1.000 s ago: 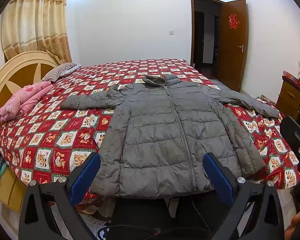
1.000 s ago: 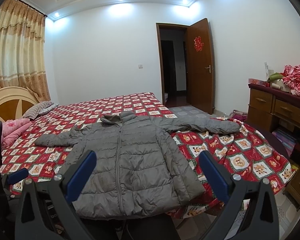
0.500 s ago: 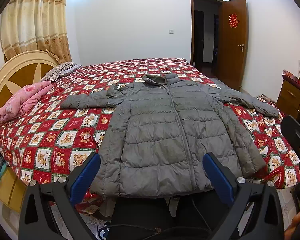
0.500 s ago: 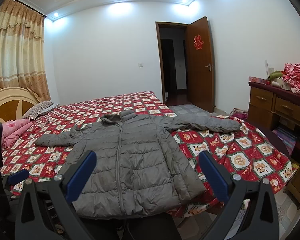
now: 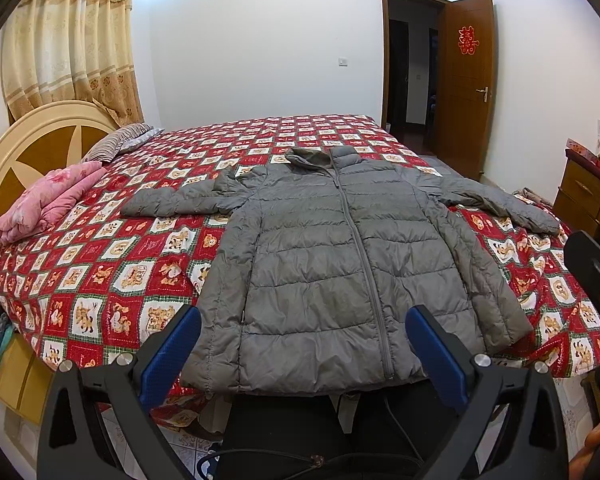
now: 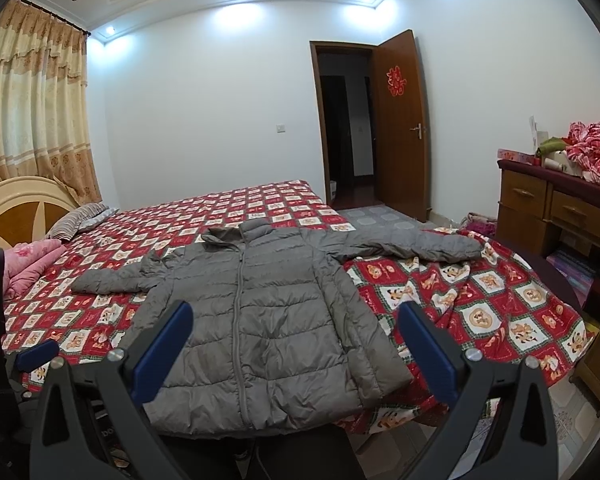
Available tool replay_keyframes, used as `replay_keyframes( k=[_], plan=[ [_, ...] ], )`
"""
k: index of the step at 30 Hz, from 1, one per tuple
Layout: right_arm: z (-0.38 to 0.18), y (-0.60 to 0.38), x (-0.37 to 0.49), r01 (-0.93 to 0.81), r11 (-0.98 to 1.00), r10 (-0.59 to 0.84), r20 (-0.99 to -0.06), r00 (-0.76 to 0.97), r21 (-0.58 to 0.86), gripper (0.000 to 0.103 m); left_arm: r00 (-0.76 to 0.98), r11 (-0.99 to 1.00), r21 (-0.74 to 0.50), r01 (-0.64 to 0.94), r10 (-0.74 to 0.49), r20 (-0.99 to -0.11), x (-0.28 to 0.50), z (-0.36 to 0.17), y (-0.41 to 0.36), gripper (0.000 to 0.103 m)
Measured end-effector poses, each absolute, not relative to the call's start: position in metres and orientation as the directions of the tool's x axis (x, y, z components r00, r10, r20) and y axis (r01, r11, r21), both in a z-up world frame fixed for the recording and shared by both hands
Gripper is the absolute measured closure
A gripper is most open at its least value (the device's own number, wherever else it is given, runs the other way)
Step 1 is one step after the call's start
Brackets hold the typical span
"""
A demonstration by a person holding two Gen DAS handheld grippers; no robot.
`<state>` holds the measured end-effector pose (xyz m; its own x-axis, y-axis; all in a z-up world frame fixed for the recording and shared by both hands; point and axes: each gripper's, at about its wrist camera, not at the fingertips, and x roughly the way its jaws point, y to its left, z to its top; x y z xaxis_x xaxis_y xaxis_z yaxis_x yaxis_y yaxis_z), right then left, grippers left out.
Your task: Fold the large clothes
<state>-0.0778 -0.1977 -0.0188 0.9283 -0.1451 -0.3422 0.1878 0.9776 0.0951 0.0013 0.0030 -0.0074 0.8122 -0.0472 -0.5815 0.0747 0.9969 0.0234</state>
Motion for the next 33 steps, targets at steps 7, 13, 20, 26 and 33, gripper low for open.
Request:
replay_keyframes(
  k=[7, 13, 20, 26, 33],
  plan=[
    [-0.019, -0.196, -0.078, 0.189, 0.978, -0.147, -0.341, 0.928, 0.094, 0.000, 0.814, 0.997, 0.024, 0.073, -0.046, -0.579, 0.000, -0.008, 0.005, 0.001],
    [-0.020, -0.194, -0.080, 0.186, 0.978, -0.142, -0.346, 0.927, 0.097, 0.000, 0.813, 0.997, 0.024, 0.073, -0.046, -0.580, -0.001, -0.008, 0.007, 0.001],
    [-0.022, -0.191, -0.079, 0.182, 0.979, -0.137, -0.355, 0.925, 0.096, 0.000, 0.810, 0.997, 0.027, 0.075, -0.045, -0.585, -0.002, -0.009, 0.007, 0.001],
    [-0.023, -0.187, -0.081, 0.182, 0.978, -0.136, -0.357, 0.924, 0.098, 0.000, 0.810, 0.997, 0.028, 0.075, -0.045, -0.584, -0.002, -0.010, 0.007, 0.001],
    [-0.023, -0.192, -0.076, 0.181, 0.978, -0.131, -0.368, 0.921, 0.106, 0.000, 0.798, 0.996, 0.015, 0.088, -0.061, -0.599, 0.005, -0.011, 0.006, 0.001]
  ],
)
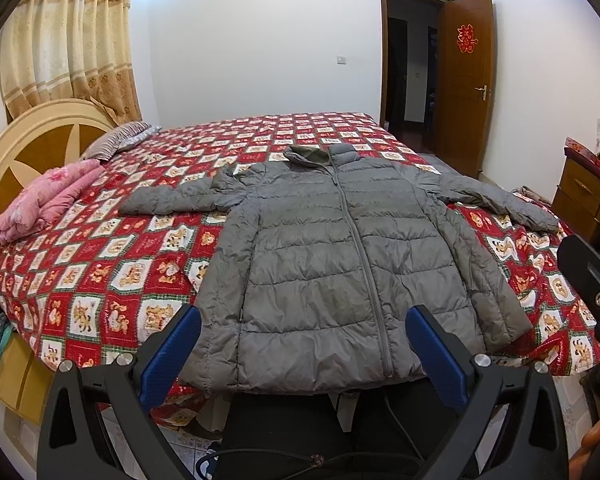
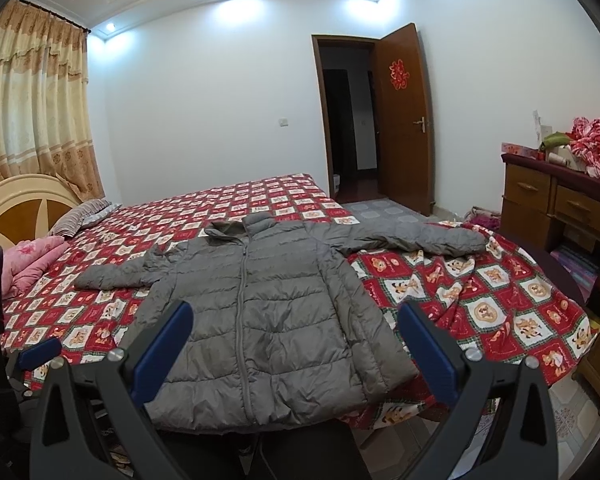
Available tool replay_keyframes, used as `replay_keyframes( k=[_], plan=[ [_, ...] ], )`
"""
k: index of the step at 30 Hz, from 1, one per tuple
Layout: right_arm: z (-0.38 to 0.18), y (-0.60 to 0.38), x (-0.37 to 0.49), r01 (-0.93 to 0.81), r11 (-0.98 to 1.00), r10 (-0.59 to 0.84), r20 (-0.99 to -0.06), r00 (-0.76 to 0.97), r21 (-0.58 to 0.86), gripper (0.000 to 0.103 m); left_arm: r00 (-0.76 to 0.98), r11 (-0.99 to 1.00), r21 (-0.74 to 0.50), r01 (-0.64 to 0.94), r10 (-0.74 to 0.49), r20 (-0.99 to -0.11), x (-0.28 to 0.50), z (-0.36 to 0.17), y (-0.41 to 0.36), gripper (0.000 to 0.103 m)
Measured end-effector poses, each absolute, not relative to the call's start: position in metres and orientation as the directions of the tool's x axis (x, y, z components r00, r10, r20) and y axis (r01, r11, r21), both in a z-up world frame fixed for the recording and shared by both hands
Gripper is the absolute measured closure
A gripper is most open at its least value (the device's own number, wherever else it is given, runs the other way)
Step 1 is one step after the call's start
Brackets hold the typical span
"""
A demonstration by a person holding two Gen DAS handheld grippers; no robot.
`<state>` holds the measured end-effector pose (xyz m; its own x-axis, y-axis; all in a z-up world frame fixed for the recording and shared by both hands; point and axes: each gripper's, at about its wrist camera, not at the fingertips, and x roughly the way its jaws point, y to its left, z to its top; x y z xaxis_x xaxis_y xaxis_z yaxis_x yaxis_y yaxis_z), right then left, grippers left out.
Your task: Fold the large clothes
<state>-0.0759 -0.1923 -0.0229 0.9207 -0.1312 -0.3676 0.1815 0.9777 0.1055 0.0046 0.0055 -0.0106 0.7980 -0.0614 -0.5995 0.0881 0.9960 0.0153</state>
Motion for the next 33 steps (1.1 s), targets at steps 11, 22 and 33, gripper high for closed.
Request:
replay_keyframes(
  k=[11, 22, 33],
  plan=[
    [-0.054, -0.264, -0.016, 0.319, 0.908, -0.129, -0.545, 0.829, 0.270, 0.000, 0.693, 0.977, -0.085, 0.194, -0.198, -0.693, 0.092, -0.045, 0.014, 0.001],
    [-0.059, -0.434, 0.058, 0.495, 0.713, -0.141, -0.590, 0.795, 0.497, 0.001, 0.668, 0.980, -0.066, 0.186, -0.175, -0.723, 0.227, -0.051, 0.033, 0.001],
    [-0.130, -0.602, 0.156, 0.775, 0.382, -0.275, -0.739, 0.615, 0.503, 0.026, 0.720, 0.993, 0.021, 0.116, -0.069, -0.690, 0.376, -0.087, 0.056, 0.001]
  ],
)
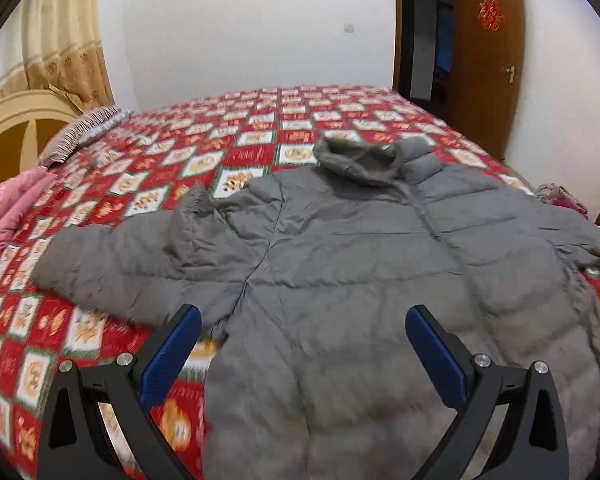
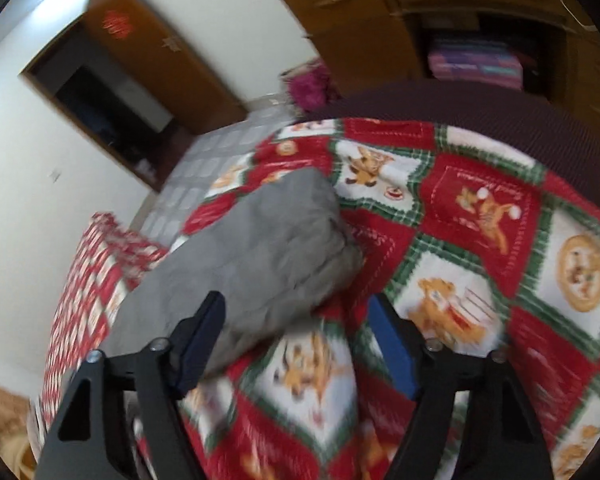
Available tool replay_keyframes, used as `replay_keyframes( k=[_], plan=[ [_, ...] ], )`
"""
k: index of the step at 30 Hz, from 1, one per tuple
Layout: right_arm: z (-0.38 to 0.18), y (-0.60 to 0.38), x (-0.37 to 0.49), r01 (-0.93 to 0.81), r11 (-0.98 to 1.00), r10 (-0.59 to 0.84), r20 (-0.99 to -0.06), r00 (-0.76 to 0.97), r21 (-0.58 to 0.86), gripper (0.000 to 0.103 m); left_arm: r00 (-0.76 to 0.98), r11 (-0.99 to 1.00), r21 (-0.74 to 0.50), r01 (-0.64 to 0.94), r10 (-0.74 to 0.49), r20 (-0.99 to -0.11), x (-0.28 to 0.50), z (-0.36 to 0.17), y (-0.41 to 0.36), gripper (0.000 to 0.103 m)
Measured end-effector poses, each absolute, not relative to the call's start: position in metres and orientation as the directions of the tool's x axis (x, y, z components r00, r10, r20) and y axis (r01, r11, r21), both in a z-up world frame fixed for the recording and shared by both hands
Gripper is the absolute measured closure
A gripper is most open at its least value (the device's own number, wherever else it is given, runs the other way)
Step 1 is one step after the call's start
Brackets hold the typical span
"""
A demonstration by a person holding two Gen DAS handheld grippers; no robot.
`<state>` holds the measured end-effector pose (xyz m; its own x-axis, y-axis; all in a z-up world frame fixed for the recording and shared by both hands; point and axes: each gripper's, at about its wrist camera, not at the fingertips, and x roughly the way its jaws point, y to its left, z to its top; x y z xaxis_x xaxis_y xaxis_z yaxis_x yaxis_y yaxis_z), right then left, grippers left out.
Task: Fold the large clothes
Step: 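Grasp a jacket sleeve with the right tool and fold it across the body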
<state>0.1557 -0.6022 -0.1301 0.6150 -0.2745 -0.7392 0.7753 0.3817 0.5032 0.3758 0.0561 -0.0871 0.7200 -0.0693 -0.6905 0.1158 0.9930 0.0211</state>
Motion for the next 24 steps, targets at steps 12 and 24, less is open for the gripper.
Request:
replay_keyframes(
  k=[12, 24],
  plan=[
    [-0.150, -0.616, 0.192, 0.849, 0.420, -0.382, -0.787, 0.485, 0.320, 0.080, 0.637, 0.999, -0.007, -0.037, 0.018, -0.771, 0.426, -0.162, 0.082, 0.001],
    [-0.029, -0.507, 0.221, 0.628, 0.778, -0.504, -0.590, 0.631, 0.007, 0.096, 0.676, 0.995, -0.098, -0.029, -0.053, -0.735, 0.412, -0.161, 0.092, 0.001]
  ],
)
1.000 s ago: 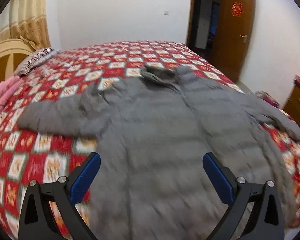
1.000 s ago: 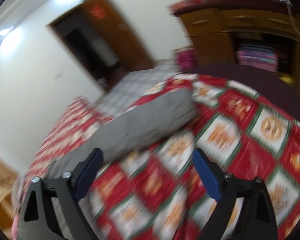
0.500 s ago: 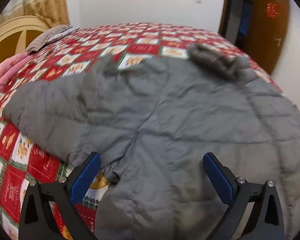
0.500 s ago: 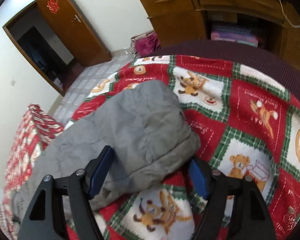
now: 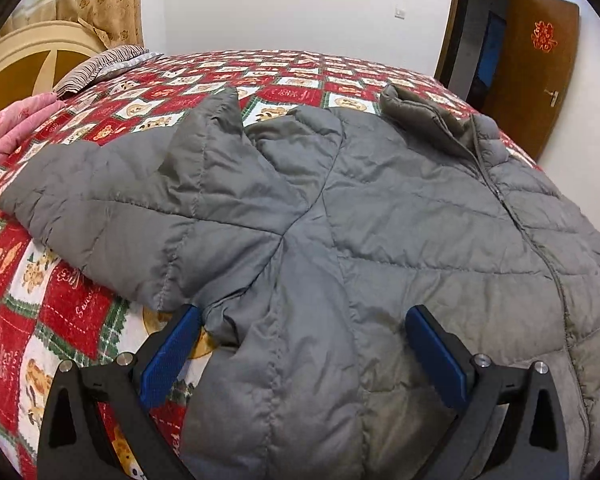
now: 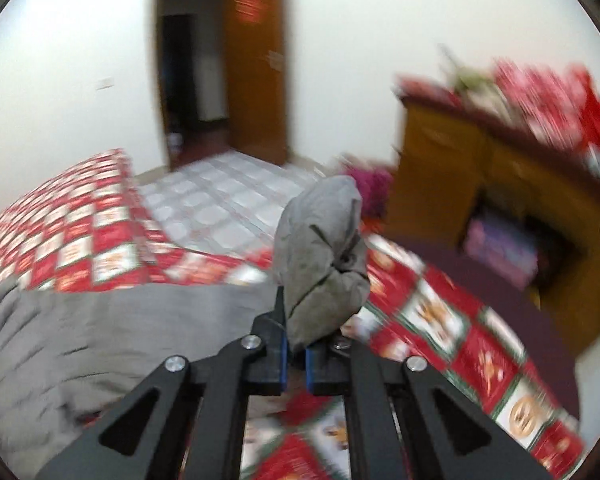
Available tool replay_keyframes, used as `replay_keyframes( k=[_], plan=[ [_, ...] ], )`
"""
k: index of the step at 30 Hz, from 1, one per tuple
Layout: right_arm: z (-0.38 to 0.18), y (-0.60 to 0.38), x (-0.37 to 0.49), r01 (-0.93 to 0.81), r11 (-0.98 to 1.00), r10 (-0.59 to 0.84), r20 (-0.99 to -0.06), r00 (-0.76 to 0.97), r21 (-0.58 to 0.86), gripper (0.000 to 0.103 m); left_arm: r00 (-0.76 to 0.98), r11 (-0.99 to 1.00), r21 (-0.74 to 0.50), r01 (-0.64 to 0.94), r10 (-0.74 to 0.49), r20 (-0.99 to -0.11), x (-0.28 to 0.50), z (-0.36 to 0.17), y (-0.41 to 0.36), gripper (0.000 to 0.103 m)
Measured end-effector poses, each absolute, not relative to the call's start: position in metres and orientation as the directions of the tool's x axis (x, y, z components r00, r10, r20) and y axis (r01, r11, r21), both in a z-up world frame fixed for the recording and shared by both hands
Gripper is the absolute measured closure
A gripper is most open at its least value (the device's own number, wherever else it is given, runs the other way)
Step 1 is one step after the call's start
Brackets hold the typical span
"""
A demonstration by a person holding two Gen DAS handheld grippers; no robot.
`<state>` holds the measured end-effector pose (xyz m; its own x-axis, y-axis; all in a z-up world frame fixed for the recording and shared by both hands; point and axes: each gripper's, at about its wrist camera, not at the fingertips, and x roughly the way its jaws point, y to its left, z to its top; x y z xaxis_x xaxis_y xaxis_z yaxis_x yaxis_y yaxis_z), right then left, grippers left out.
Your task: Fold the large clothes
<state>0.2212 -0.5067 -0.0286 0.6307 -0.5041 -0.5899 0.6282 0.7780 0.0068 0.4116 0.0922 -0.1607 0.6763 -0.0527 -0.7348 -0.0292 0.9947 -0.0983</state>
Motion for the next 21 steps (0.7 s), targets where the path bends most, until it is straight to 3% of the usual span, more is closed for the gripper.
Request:
replay_keyframes(
  k=[5, 10, 17, 21],
  plan=[
    [0.006, -0.407, 0.256, 0.415, 0.909, -0.362, -0.550, 0.753, -0.030, 0.096, 0.685, 0.990, -0.138, -0.023, -0.085, -0.723, 0.412, -0.161, 0.097, 0.001],
    [0.005, -0.306, 0.290, 0.195, 0.980, -0.180, -0.566, 0.804, -0.036, 0.096, 0.695, 0.985, -0.171, -0.016, -0.113, -0.710, 0.409, -0.161, 0.101, 0.001],
    [-0.031, -0.174, 0.347, -0.079, 0.997, 0.071, -0.622, 0.780, 0.015, 0.097, 0.705, 0.978, -0.210, -0.007, -0.144, -0.695, 0.407, -0.161, 0.106, 0.001],
    [-0.068, -0.130, 0.370, -0.159, 0.986, 0.146, -0.664, 0.734, 0.041, 0.097, 0.709, 0.974, -0.226, -0.003, -0.157, -0.688, 0.407, -0.162, 0.108, 0.001]
  ],
)
